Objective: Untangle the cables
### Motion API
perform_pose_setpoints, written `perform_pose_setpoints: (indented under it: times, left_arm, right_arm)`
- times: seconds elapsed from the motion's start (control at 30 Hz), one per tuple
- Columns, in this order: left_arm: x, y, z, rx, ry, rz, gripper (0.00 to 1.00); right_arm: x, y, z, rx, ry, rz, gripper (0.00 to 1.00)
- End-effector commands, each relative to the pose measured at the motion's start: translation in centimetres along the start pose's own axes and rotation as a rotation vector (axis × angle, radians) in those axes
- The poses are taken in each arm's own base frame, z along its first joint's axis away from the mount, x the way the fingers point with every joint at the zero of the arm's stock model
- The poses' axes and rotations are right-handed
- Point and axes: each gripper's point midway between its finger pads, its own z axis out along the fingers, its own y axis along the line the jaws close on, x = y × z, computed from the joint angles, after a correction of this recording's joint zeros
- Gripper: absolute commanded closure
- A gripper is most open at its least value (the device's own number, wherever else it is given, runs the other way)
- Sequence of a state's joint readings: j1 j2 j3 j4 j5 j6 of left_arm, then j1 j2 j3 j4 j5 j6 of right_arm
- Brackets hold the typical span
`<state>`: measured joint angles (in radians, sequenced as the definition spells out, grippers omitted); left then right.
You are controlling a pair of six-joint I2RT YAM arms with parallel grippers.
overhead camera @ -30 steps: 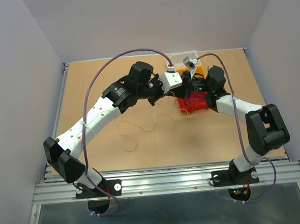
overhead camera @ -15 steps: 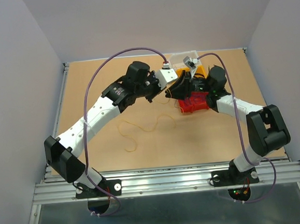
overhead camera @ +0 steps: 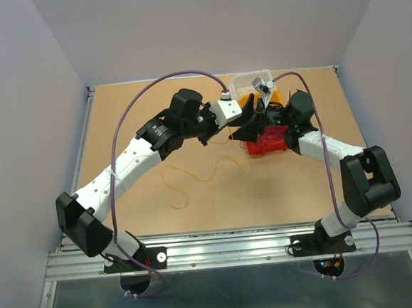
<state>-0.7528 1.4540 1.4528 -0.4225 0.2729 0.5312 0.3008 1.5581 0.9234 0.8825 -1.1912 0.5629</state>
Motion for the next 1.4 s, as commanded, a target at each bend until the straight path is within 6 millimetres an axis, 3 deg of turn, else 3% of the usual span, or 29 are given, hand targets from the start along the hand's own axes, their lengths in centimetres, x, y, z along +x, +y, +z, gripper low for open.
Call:
perform_pose_setpoints:
  times: [0.0,0.6,0.8,0.93,1.0,1.37]
  left_arm:
    - [-2.7,0.1,-1.9,-0.009,-0.102,0.035,1.00]
    - [-2.9,-1.4,-3.5,0.035,-0.170,0.126,1.00]
    - [-2.9,-2.8,-4.7,0.084,-0.218,0.203,1.00]
    - [-3.7,-3.5,-6.0,0.094,-0.279,0.231,1.00]
    - [-4.2,-3.3,-6.4,0.075,-0.291,0.223,1.00]
    - [-3.2,-1.9,-3.9,0.051,-0.193,0.144,1.00]
  right_arm:
    - [-1.5,1.4,0.1,-0.053,-0.013,-0.081,0.27]
    - [-1.4,1.9,0.0,-0.081,-0.009,-0.082,0.22]
    - [-1.3,3.5,-0.4,-0.120,-0.006,-0.106,0.20]
    - [-1.4,5.0,-0.8,-0.152,-0.011,-0.133,0.12]
    - [-1.5,5.8,-1.0,-0.164,-0.016,-0.134,0.02]
    - [-1.7,7.1,-0.4,-0.192,-0.037,-0.151,0.00]
